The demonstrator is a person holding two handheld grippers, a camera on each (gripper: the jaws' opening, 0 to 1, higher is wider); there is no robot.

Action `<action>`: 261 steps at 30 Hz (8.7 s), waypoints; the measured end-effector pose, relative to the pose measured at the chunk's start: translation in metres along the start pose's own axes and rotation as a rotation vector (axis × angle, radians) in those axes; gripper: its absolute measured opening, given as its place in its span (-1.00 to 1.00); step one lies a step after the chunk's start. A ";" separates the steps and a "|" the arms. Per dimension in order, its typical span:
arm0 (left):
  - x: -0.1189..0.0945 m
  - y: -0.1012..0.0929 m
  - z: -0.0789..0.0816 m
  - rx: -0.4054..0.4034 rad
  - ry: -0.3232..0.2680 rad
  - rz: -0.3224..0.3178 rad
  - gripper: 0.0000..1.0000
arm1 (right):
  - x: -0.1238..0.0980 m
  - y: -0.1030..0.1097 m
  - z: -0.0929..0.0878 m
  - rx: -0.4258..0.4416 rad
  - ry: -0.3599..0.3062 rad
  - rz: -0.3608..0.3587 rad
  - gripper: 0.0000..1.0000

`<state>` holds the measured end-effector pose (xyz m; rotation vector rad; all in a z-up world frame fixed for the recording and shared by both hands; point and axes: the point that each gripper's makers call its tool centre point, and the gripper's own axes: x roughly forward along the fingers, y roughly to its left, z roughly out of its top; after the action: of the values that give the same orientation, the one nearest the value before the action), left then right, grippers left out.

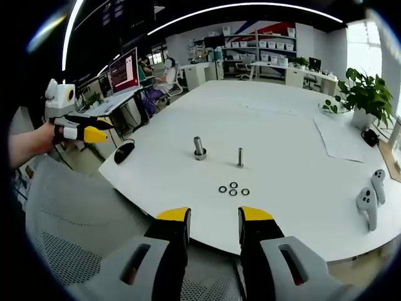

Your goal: Place the washer onto the threaded stud by aligning its center hole with the stud, sliding it down to the base, and recovering from edge contact or off-axis alignment until the washer reaches the visible bottom stop.

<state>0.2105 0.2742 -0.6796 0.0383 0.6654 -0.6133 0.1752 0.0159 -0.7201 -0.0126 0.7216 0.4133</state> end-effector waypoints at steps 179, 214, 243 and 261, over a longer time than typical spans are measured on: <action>-0.014 0.002 -0.047 0.047 0.045 -0.021 -0.39 | 0.163 -0.065 -0.045 -0.447 0.555 0.133 -0.61; -0.014 0.004 -0.048 0.045 0.050 -0.009 -0.40 | 0.162 -0.067 -0.045 -0.620 0.737 0.104 -0.72; -0.015 0.004 -0.046 0.051 0.036 -0.007 -0.39 | 0.162 -0.066 0.009 -0.592 0.591 0.103 -0.73; -0.016 0.005 -0.046 0.051 0.036 -0.003 -0.40 | 0.177 -0.058 0.057 -0.676 0.501 0.090 -0.73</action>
<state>0.1777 0.2972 -0.7075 0.0959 0.6845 -0.6338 0.3524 0.0352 -0.7986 -0.7443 1.0456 0.7389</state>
